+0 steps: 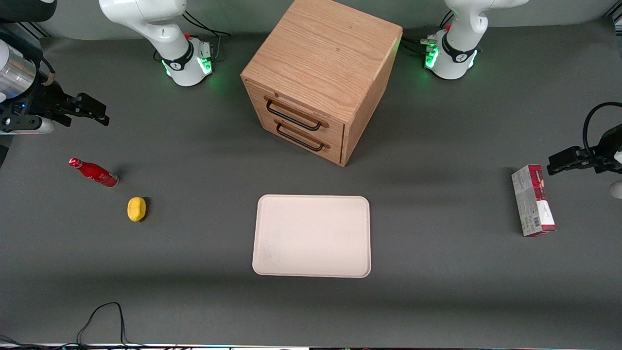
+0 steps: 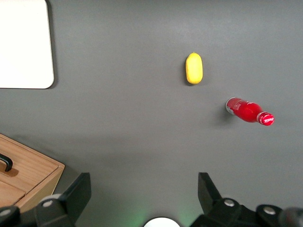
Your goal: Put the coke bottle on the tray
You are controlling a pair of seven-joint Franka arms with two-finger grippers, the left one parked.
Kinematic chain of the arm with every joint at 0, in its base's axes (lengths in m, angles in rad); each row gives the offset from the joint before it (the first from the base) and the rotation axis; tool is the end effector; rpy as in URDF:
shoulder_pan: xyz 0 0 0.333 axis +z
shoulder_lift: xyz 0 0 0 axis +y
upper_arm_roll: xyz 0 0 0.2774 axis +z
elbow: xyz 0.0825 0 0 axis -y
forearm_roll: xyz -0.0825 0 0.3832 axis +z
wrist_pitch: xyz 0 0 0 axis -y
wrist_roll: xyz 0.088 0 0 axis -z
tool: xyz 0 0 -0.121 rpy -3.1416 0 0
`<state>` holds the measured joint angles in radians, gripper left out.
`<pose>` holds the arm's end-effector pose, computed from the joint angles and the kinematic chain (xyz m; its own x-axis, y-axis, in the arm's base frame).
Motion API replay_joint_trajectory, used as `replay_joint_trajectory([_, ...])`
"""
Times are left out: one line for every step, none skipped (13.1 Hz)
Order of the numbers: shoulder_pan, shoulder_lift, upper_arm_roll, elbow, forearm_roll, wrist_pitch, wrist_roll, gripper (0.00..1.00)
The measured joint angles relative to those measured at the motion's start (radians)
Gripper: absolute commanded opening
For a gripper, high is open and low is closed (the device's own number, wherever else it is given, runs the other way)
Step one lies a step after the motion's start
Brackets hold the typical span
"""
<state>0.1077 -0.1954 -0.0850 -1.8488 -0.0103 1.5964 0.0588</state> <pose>0.4968 0.0074 0.5455 0.9978 -0.0333 -0.0579 -0.0335 -0.9994 -0.0028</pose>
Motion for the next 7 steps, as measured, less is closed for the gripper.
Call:
replay_joint_trajectory([0.0,0.001,0.0,0.004,0.0,-0.003,0.0,1.0])
replay_joint_trajectory([0.0,0.002,0.0,0.004,0.0,-0.005,0.0,1.0])
replay_joint_trajectory([0.0,0.004,0.0,0.004,0.0,-0.005,0.0,1.0])
replay_joint_trajectory([0.0,0.007,-0.002,0.004,0.0,-0.005,0.0,1.0])
replay_joint_trajectory([0.0,0.013,-0.013,0.004,-0.001,-0.005,-0.012,1.0])
replay_joint_trajectory([0.0,0.023,-0.038,0.004,-0.004,-0.005,-0.051,1.0])
replay_joint_trajectory([-0.001,0.036,-0.076,0.004,-0.012,-0.002,-0.106,1.0])
